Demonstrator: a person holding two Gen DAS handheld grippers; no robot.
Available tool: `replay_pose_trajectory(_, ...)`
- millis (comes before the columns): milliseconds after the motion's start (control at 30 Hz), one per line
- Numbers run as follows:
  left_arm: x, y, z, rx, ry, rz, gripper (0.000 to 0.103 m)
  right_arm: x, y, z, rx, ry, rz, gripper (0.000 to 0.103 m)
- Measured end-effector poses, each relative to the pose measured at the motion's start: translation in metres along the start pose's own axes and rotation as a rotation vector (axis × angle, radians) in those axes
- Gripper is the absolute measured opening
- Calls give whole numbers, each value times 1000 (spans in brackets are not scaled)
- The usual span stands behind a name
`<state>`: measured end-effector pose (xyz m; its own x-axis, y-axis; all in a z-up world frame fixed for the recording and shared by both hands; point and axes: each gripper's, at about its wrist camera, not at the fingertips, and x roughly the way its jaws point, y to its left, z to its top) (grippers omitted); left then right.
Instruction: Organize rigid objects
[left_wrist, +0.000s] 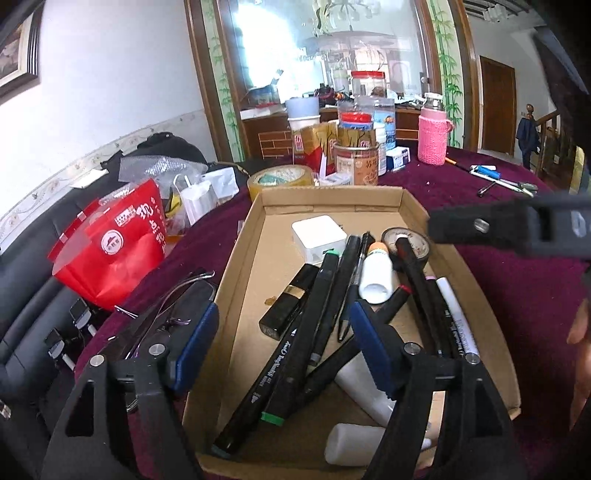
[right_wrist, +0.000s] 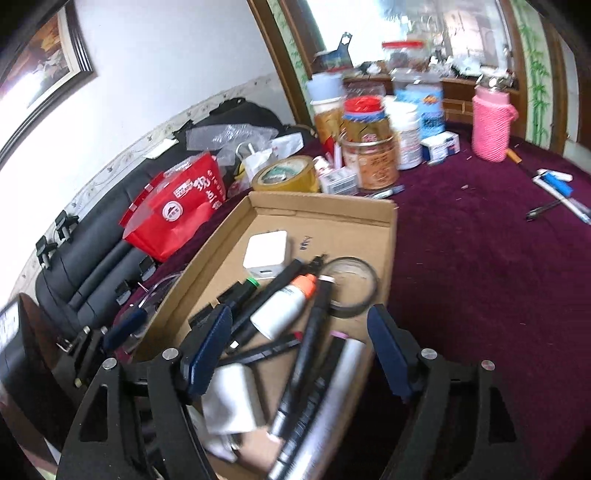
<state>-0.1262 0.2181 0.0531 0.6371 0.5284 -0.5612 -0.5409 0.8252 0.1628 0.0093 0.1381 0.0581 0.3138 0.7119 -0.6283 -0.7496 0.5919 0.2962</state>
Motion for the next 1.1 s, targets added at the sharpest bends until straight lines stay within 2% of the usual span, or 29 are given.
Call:
replay_pose_trajectory(67, -6, -1, 1, -7, -16, -12, 82, -14, -4, -10, -11, -33, -28, 78)
replay_pose_trajectory(167, -11, -3, 3, -15, -12, -7, 82, -31, -10, -24, -15, -76, -55, 82)
replay_pose_trajectory(233, -13, -8, 3, 3, 6, 28, 82, -41, -17, -32, -15, -107, -58, 83)
replay_pose_trajectory(367, -21, -14, 0, 7, -4, 75, 82, -60, -28, -49, -25, -197, -93, 83)
replay_pose_trajectory(433, -24, -16, -3, 13, -5, 123, 82, -64, -31, -54, -29, -216, -101, 84)
replay_pose_trajectory(500, -27, -19, -8, 21, -4, 179, 82, -65, -30, -55, -45, -221, -119, 84)
replay_pose_trajectory(633, -41, -10, -18, -44, -38, 154, 82, -67, -19, -58, -95, -233, -123, 84)
replay_pose_trajectory(700, -48, -6, -21, -63, -85, 179, 82, -66, -12, -60, -126, -228, -126, 84)
replay_pose_trajectory(767, -51, -2, -21, -69, -97, 194, 82, -62, -5, -63, -156, -205, -127, 86)
replay_pose_trajectory(967, -45, 6, -24, -89, -83, 242, 82, -63, 8, -71, -221, -205, -132, 86)
replay_pose_trajectory(1100, -41, 7, -28, -88, -61, 247, 82, -64, 13, -74, -249, -210, -133, 86)
